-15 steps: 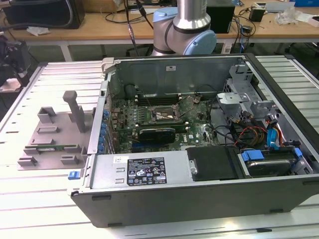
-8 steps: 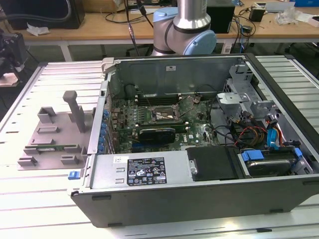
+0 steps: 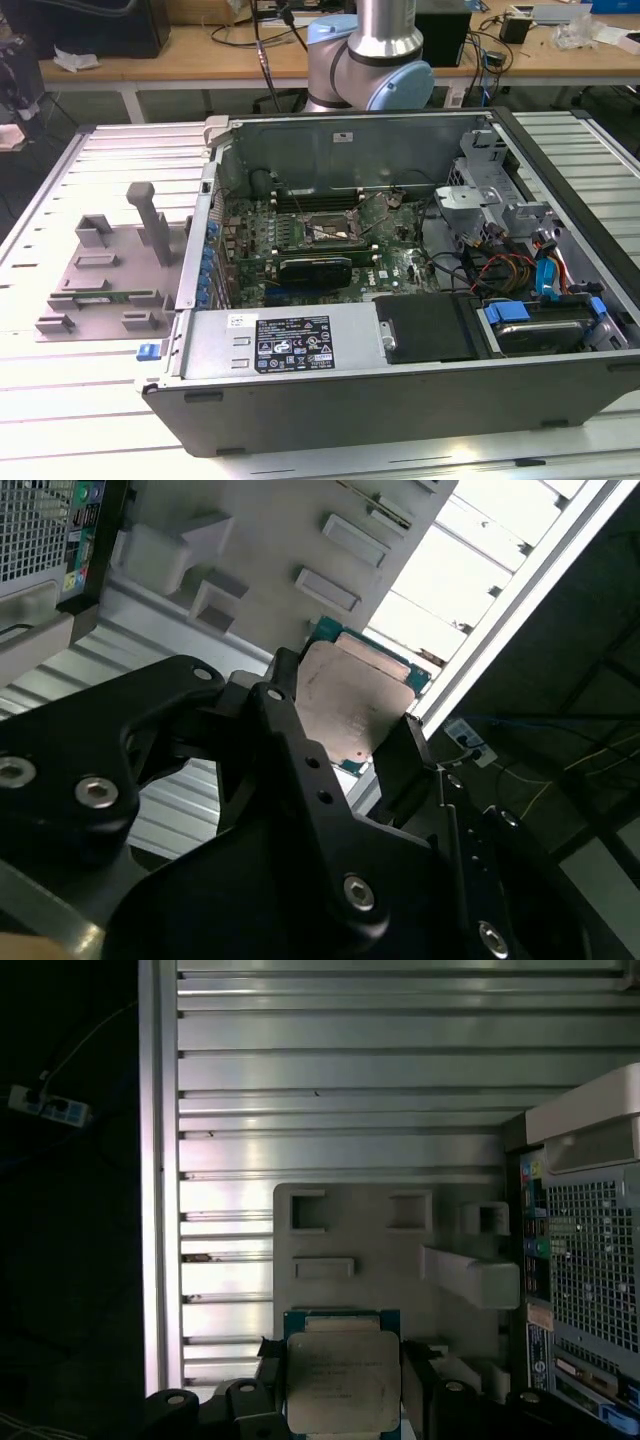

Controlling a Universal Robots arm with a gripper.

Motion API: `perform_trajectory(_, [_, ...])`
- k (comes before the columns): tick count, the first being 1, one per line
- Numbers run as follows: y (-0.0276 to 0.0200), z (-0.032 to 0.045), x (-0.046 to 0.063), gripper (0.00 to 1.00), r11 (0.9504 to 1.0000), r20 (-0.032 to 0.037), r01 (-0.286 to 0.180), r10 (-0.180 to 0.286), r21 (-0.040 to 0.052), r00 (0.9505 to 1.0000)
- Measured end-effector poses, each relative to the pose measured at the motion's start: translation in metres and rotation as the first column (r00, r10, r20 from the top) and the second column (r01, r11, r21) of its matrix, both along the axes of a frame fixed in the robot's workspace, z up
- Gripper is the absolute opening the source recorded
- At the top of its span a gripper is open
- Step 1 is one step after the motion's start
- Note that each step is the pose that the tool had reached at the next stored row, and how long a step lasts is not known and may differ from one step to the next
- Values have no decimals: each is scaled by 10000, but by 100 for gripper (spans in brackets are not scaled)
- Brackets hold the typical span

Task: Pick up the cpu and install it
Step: 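Pick up the cpu and move it towards the insertion slot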

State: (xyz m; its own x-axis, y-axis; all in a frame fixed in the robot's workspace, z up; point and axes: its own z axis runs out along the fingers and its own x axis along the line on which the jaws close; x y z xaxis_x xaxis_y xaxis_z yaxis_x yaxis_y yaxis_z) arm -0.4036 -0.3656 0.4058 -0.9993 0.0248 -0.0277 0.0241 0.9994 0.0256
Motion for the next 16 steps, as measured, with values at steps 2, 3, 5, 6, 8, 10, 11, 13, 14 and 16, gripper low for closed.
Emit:
perform_trajectory(2, [3, 53, -1, 55, 10000, 1, 1, -1, 0, 10000])
perform_trajectory(3, [5, 54, -1, 55, 10000, 1, 2, -2, -10, 10000])
perform_trajectory(5, [5, 55, 1, 55, 10000, 0, 0, 0, -12, 10000])
perform_trajectory(6, [4, 56, 12, 55, 10000, -2, 0, 0, -13, 10000])
perform_trajectory(8, [5, 54, 36, 55, 10000, 0, 1, -1, -11, 10000])
perform_trajectory(10, [5, 54, 78, 55, 10000, 0, 1, -1, -12, 10000])
perform_trajectory(11, [4, 55, 109, 55, 10000, -1, 1, -1, -12, 10000])
perform_trajectory(13, [5, 55, 182, 55, 10000, 0, 2, -2, -12, 10000])
perform_trajectory(14, [4, 54, 227, 55, 10000, 1, 1, -1, -12, 10000])
perform_trajectory(16, [4, 55, 333, 55, 10000, -1, 0, 0, -12, 10000])
